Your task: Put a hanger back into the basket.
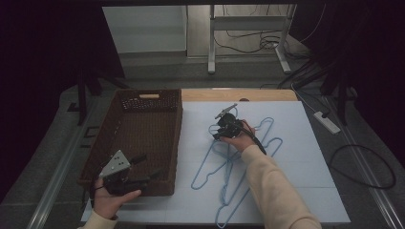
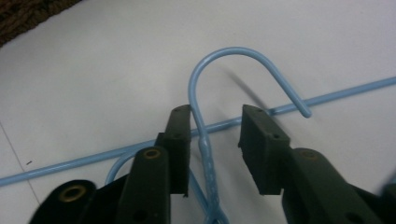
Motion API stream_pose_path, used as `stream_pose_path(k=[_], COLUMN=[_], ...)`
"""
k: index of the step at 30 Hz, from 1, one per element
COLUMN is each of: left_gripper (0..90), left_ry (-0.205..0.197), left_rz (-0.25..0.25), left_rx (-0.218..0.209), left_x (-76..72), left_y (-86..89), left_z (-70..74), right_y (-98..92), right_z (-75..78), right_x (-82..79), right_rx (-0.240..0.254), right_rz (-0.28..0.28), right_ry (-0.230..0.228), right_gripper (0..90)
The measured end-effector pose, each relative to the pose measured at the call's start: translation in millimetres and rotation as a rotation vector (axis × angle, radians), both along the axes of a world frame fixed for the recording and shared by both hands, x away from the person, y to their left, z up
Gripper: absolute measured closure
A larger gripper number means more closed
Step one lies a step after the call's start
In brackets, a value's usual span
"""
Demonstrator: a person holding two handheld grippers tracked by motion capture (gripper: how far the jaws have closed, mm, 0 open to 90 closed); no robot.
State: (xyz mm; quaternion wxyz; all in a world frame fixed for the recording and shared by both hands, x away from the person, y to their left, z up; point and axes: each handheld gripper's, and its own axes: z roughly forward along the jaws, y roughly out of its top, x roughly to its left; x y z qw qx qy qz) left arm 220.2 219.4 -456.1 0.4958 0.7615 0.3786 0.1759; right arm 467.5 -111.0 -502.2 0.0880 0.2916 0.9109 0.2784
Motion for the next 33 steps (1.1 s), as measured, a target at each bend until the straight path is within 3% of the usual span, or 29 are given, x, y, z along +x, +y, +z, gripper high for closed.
stream_pose_path(k=[6,12,14,21,33], left_gripper=[25.7,25.7,25.7,25.7,25.7], left_ry=[-0.004,-0.003,-0.001,-0.004,-0.001], left_rz=[0.0,0.0,0.0,0.001,-0.006], left_rx=[0.0,0.004,0.004,0.004,0.004], left_x=[-0.4,-0.1,0.0,-0.3,-1.1], left_y=[-0.2,-0.5,-0.6,-1.4,-4.3], left_z=[0.9,0.3,0.0,0.4,1.8], right_y=[2.2,1.4,-3.7,-10.3,-38.8], right_z=[-1.1,2.8,9.3,25.2,61.6], right_x=[-1.7,-5.3,-7.7,-15.7,-43.4], right_rx=[-0.023,-0.048,-0.008,0.019,0.122], right_rz=[0.012,0.022,0.02,0.039,0.031], right_ry=[0.002,-0.026,-0.037,-0.08,-0.173], right_gripper=[81.3,85.3,85.5,85.7,85.9])
